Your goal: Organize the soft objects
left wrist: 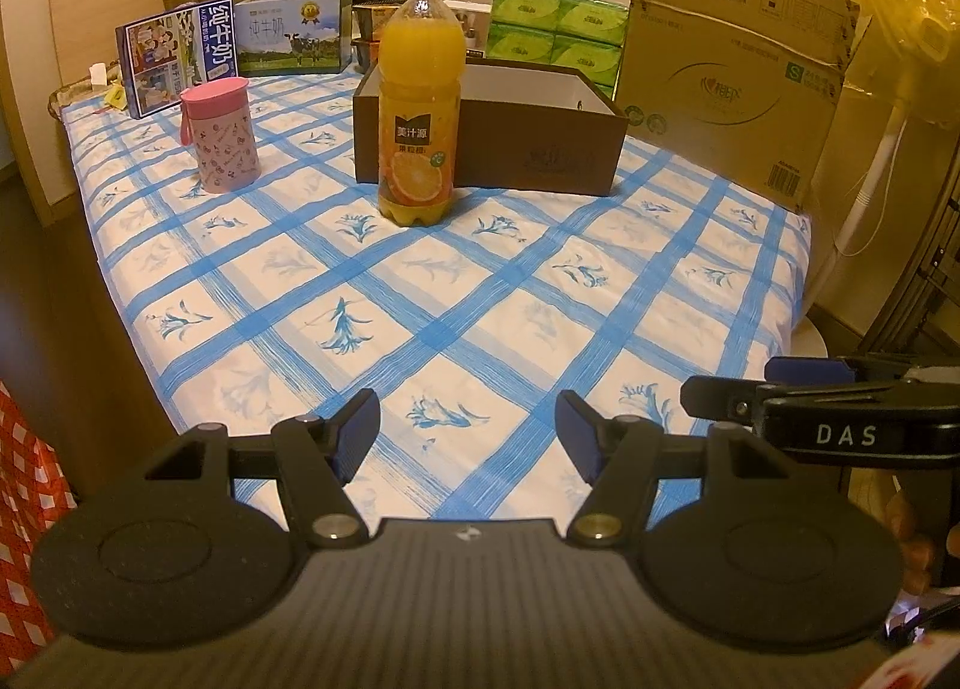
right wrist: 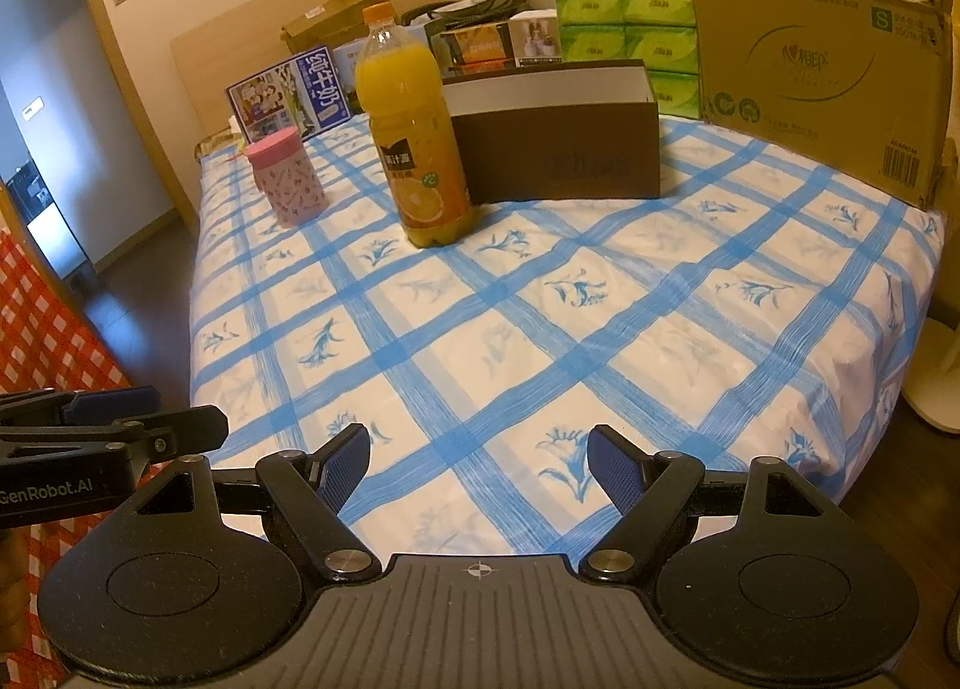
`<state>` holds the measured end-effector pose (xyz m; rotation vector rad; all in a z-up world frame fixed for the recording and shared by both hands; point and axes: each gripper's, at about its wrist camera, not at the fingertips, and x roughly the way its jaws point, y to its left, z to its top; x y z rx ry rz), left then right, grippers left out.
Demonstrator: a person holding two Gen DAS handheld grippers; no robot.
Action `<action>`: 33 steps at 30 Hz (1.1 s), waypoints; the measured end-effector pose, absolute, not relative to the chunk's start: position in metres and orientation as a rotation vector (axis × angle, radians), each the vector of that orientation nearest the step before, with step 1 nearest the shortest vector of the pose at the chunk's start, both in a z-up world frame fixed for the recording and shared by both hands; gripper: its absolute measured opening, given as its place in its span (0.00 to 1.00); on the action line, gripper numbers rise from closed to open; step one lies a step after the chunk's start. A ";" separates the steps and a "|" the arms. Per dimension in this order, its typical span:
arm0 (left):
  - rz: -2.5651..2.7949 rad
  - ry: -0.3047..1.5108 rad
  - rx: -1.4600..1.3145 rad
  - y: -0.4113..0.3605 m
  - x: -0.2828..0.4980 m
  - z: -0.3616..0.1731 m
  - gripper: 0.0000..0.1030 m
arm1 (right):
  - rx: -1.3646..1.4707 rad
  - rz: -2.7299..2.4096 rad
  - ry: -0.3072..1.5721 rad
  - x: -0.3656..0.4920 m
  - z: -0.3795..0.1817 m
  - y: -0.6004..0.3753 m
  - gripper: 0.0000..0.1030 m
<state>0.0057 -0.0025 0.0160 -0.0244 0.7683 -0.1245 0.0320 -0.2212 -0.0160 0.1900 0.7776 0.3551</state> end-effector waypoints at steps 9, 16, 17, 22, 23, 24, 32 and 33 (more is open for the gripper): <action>-0.124 0.768 -0.025 -0.003 0.006 0.016 0.60 | 0.190 0.355 0.778 0.032 -0.016 -0.221 0.77; -0.128 0.769 -0.028 -0.003 0.006 0.016 0.60 | 0.189 0.354 0.778 0.032 -0.016 -0.221 0.77; -0.128 0.769 -0.027 -0.003 0.006 0.015 0.60 | 0.189 0.355 0.778 0.032 -0.016 -0.221 0.77; -0.128 0.769 -0.027 -0.003 0.006 0.015 0.60 | 0.189 0.355 0.778 0.032 -0.016 -0.221 0.77; -0.129 0.769 -0.027 -0.003 0.006 0.015 0.60 | 0.189 0.355 0.778 0.032 -0.016 -0.221 0.77; -0.129 0.770 -0.027 -0.003 0.006 0.015 0.60 | 0.188 0.355 0.778 0.032 -0.016 -0.221 0.77; -0.129 0.770 -0.027 -0.004 0.006 0.015 0.60 | 0.189 0.354 0.778 0.032 -0.016 -0.221 0.77; -0.130 0.770 -0.027 -0.004 0.006 0.014 0.60 | 0.189 0.354 0.779 0.032 -0.016 -0.221 0.77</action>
